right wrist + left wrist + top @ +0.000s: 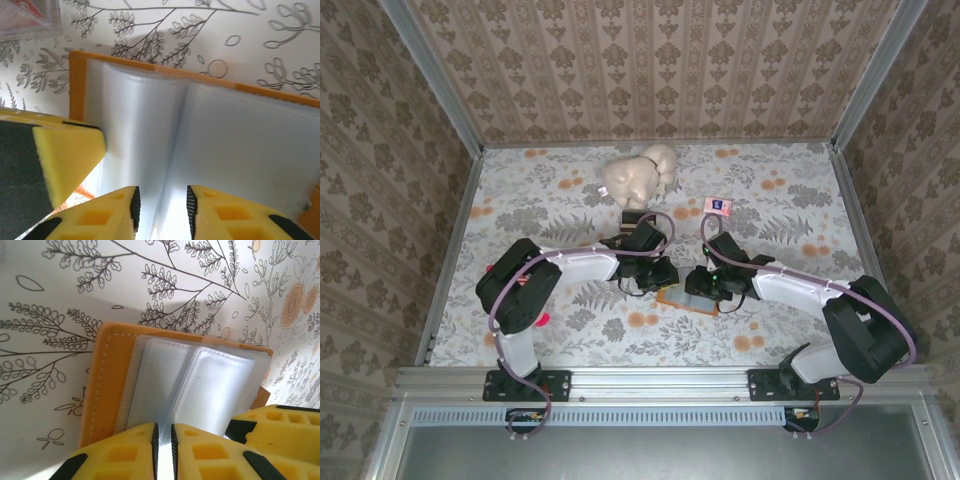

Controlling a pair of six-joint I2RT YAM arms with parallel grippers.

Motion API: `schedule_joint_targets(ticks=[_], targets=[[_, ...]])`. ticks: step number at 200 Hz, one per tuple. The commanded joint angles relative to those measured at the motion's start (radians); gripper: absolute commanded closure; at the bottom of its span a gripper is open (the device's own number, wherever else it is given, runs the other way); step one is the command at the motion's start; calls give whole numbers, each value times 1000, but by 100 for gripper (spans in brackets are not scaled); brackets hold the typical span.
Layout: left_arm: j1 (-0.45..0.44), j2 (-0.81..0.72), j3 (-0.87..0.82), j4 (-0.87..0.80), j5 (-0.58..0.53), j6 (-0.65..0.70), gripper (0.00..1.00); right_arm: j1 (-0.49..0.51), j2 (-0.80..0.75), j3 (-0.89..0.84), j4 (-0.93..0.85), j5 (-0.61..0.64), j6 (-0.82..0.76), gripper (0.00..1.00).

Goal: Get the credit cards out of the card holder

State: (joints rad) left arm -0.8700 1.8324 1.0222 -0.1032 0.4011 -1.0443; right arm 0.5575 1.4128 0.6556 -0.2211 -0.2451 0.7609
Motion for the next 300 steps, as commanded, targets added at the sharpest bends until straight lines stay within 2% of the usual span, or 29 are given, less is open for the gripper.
schedule_joint_targets(ticks=[1,35,101,132,179,230,271,300], targets=[[-8,20,16,11,21,-11,83,2,-15,-15,28,-61,-7,59],[-11,31,19,13,22,-12,87,2,29,2,-5,-43,-5,53],[-13,19,20,22,30,-13,92,7,126,57,-128,44,-15,55],[2,-31,5,-10,5,-7,86,9,145,67,-179,108,-28,63],[25,-73,-21,-90,-42,24,78,7,158,79,-216,157,-57,68],[15,-32,-8,-97,-40,18,75,7,170,85,-218,158,-64,69],[14,-18,3,-110,-44,14,66,7,170,84,-215,153,-64,71],[11,-7,10,-93,-16,15,68,7,172,84,-207,147,-63,71]])
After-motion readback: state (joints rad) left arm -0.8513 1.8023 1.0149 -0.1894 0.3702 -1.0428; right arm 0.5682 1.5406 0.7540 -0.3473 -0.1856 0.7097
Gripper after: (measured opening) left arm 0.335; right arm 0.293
